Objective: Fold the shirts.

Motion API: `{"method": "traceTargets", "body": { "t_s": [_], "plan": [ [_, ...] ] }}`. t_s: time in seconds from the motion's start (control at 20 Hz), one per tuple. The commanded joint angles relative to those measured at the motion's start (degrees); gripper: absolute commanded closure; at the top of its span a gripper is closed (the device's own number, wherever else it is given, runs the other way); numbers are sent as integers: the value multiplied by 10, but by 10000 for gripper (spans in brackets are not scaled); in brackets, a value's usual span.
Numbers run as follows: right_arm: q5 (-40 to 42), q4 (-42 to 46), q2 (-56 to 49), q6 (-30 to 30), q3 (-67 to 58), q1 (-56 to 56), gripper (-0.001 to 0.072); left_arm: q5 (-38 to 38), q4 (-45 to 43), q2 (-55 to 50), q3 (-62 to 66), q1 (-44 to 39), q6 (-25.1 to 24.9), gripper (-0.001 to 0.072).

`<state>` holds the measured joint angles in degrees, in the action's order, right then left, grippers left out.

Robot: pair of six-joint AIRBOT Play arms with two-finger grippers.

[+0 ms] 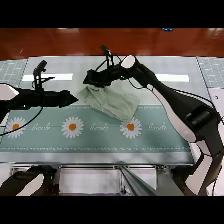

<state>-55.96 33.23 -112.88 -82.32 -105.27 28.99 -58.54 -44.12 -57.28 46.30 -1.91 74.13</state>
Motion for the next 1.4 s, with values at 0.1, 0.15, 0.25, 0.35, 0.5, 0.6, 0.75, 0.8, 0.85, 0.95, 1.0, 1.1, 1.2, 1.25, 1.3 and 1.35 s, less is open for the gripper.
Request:
{"method": "traceTargets", "body": {
  "t_s": [0.1,0.15,0.25,0.35,0.5,0.6,0.75,0.8,0.85,0.95,1.0,1.1,1.2,1.25,1.3,1.35],
  "plan": [
    [-274,140,120,-31,-3,-129,303,-23,2,27,33,137,-4,691],
    [-317,208,166,-43,-2,-158,303,-28,2,40,35,166,-5,691],
    [-362,310,262,-43,17,-199,303,-33,2,68,35,213,-5,691],
    [-357,371,367,-43,75,-235,303,-32,2,90,35,235,-5,691],
    [-242,393,538,-71,280,-292,303,-32,2,118,21,231,-5,691],
    [-112,392,634,-133,470,-315,302,-32,2,133,-5,215,-17,691],
    [41,312,674,-189,688,-315,292,-21,2,134,-56,179,-17,691],
    [83,249,662,-170,737,-308,292,-12,2,134,-74,166,-17,691],
    [116,190,642,-139,767,-296,292,-3,2,134,-90,155,-17,691],
    [147,93,575,-84,782,-265,292,12,2,134,-119,136,-17,691],
    [158,43,534,-50,779,-246,292,21,2,134,-130,129,-17,691],
    [164,-52,452,24,758,-218,293,32,2,131,-143,122,-17,691],
    [151,-113,375,80,720,-194,293,33,2,124,-145,122,-17,691],
    [146,-126,344,91,699,-184,293,35,2,121,-145,122,-17,691],
    [139,-127,313,93,675,-176,294,36,2,119,-145,122,-17,691],
    [131,-129,288,93,654,-170,297,37,2,118,-145,122,-17,691]
  ]
}}
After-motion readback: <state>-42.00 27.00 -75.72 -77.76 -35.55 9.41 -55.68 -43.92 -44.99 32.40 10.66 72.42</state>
